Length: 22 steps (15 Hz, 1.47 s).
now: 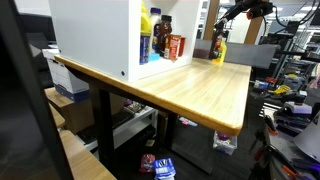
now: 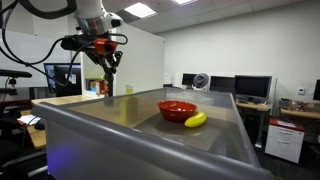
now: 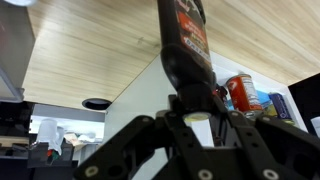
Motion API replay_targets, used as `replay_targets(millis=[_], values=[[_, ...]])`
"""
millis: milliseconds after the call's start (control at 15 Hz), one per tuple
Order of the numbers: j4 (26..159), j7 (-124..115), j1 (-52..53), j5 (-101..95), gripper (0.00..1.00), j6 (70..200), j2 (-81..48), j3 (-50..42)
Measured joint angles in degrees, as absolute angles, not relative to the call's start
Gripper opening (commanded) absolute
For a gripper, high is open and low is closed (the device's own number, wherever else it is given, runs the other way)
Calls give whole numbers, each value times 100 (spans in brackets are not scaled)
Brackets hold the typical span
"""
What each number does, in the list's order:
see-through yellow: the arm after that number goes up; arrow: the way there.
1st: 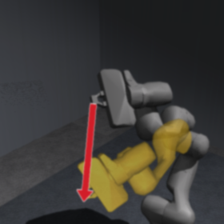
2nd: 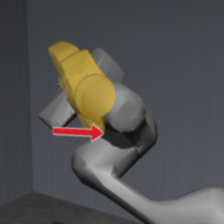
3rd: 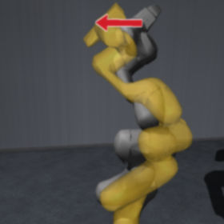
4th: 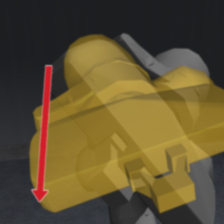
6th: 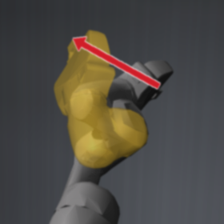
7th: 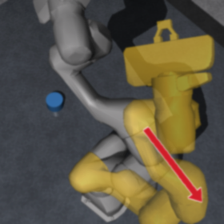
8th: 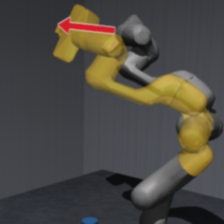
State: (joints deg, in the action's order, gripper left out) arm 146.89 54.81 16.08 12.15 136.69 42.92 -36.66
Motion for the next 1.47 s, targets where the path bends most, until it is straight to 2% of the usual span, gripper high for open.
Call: replay_targets(millis=[667,1267,1333,1467], values=[[14488,6508,1775,1647,8,13685,4007,-4343],[14331,6508,1727,1735,8,13804,3559,-4508],[14297,6507,1725,1771,58,13804,3505,-4507],[14258,6494,1697,1806,62,13804,3441,-4485]])
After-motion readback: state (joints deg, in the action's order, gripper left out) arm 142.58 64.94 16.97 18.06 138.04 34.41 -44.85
